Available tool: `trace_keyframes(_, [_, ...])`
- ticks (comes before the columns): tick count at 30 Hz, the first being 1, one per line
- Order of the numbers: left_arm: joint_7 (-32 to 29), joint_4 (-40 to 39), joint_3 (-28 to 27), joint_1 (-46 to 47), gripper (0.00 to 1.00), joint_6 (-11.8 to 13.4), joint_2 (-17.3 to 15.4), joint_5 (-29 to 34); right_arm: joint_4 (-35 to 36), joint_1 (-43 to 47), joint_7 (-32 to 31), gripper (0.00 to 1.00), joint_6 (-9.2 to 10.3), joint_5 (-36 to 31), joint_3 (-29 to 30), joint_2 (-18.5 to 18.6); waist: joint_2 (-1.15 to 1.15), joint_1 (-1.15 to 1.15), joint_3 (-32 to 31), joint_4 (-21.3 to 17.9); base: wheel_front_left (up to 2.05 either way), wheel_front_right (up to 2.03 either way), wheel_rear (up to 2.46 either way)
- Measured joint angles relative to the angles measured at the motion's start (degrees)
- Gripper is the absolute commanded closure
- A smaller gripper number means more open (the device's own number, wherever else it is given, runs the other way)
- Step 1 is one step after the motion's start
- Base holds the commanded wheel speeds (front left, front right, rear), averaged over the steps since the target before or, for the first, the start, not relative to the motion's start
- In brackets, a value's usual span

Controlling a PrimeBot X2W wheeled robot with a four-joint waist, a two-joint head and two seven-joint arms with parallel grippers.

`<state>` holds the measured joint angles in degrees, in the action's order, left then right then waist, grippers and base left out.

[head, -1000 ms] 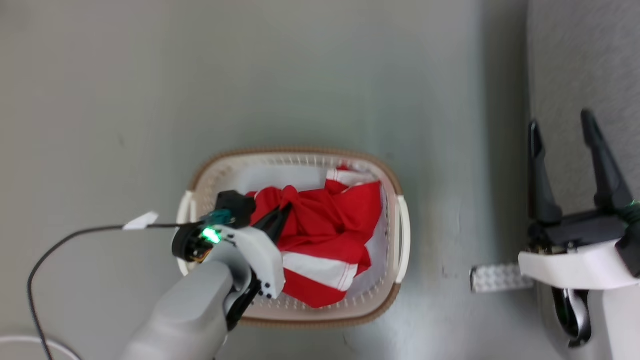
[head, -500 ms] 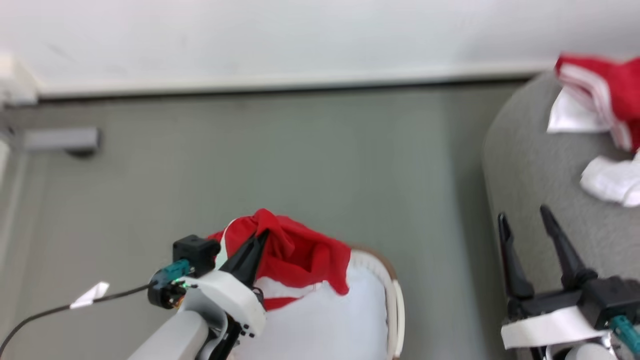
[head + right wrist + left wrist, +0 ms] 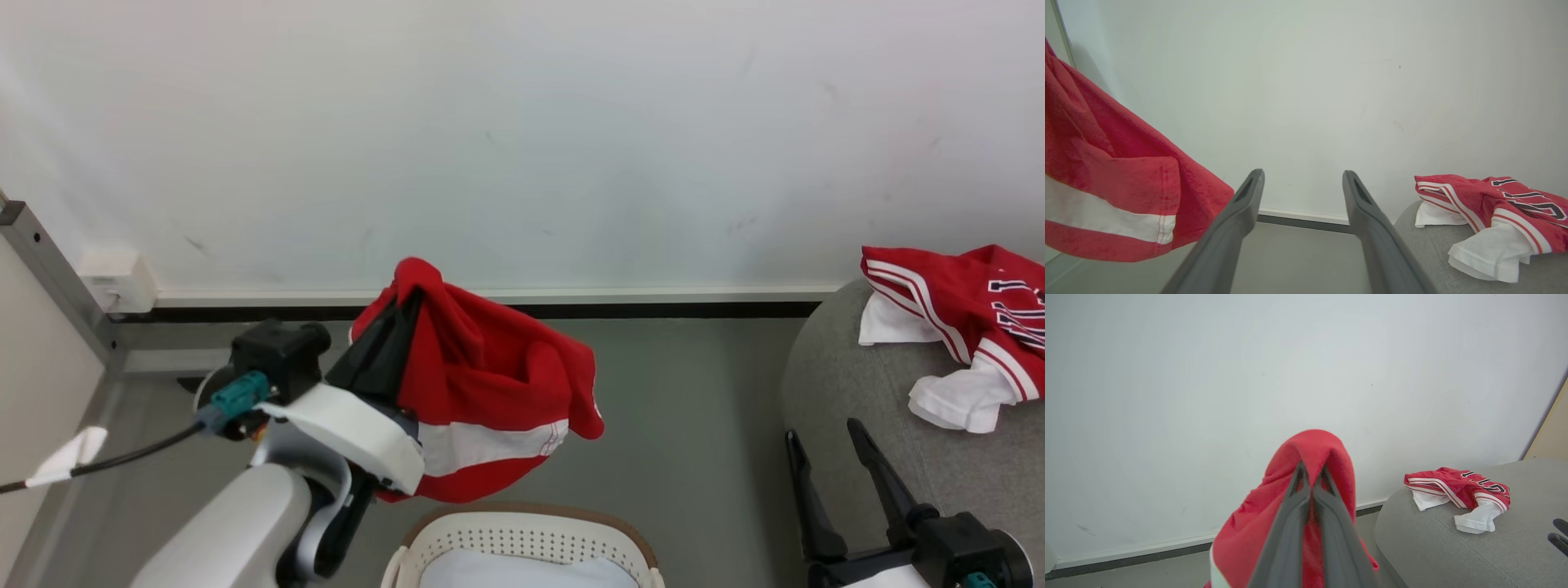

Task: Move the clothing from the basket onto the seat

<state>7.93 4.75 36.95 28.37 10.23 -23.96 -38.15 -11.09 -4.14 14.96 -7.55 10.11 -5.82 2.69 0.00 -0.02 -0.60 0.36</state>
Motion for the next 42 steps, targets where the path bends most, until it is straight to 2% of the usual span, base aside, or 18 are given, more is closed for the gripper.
trace_keyframes(12, [-4.88,-6.79,-2.82,5.83,1.00,3.27,-3.60,1.42,-1.65,3.76,0.00,0.00,0.00,1.09,-2.13,-0.01,0.00,0.01,-4.56,1.17,0.00,0.00,0.00])
trace_keyframes(22, [-5.88,-9.22,-2.13,5.20,1.00,4.20,-3.99,1.57,-1.54,3.58,0.00,0.00,0.00,0.63,-6.76,0.01,0.00,0.01,-4.71,1.44,0.00,0.00,0.00])
trace_keyframes(27, [-5.89,-9.92,-1.78,4.80,1.00,4.38,-3.94,1.56,-1.37,-1.04,0.00,0.00,0.00,-1.83,-13.29,0.00,0.00,0.02,-4.16,1.32,0.00,0.00,0.00])
trace_keyframes(31, [-5.88,-10.50,-1.40,4.72,1.00,4.17,-3.66,1.52,-2.07,-7.05,0.00,0.00,0.00,-2.48,-20.68,0.29,0.00,0.03,-3.69,1.25,0.00,0.00,0.00])
trace_keyframes(38, [-5.82,-10.65,-0.23,4.71,1.00,3.65,-2.71,1.36,-7.50,-18.67,0.00,0.00,-0.01,2.24,-35.33,1.34,0.00,0.03,-3.09,1.85,0.00,0.00,0.00])
trace_keyframes(42, [-5.82,-10.33,0.77,4.74,1.00,3.15,-1.91,1.36,-10.89,-24.49,0.00,0.00,0.00,4.50,-39.40,0.90,0.00,0.03,-2.88,2.63,0.00,0.00,0.00])
